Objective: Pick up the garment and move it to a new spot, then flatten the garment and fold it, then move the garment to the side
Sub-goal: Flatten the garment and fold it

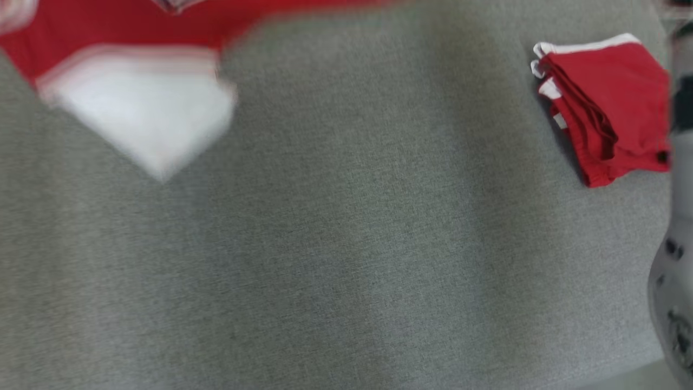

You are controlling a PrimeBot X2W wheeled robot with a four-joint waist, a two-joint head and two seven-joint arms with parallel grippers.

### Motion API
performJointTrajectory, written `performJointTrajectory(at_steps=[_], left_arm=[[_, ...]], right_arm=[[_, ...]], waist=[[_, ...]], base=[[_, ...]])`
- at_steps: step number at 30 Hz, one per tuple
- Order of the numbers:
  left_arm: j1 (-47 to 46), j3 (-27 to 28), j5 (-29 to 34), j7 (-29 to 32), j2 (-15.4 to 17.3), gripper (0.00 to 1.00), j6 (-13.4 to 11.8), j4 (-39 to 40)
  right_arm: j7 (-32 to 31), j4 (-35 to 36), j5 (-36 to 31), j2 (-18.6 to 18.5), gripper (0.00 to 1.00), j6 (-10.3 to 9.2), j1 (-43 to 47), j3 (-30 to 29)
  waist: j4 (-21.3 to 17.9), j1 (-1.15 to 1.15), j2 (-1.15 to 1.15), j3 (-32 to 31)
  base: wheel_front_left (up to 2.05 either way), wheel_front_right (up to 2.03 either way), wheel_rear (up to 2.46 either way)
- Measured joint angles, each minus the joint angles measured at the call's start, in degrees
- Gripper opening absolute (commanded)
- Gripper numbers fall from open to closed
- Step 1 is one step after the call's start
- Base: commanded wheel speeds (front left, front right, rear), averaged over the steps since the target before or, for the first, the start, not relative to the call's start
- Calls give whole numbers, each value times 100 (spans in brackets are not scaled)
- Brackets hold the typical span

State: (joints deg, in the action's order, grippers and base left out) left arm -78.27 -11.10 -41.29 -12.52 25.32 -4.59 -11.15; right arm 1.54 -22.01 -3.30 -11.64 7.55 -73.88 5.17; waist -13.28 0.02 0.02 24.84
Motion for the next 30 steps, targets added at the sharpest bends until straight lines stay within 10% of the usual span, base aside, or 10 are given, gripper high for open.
performJointTrajectory(at_steps=[7,13,22,30], left_arm=[[-312,141,1260,-253,-364,0,1023,992],[1794,94,1378,-250,-452,0,1172,1101],[4891,745,250,-252,-722,0,1200,1481],[6757,569,-1091,-236,-1182,0,1200,880]], right_arm=[[1134,-705,-946,93,0,1,-252,-423],[1225,-1631,-1094,180,0,0,494,470],[787,-2093,522,-82,0,0,1616,1906],[-227,-1109,2293,-632,0,1,3333,2264]], waist=[[-109,-1,0,492],[-164,1,0,644],[-55,-2,-1,263],[167,-3,-2,-516]], base=[[0,0,0],[0,0,0],[0,0,0],[0,0,0]])
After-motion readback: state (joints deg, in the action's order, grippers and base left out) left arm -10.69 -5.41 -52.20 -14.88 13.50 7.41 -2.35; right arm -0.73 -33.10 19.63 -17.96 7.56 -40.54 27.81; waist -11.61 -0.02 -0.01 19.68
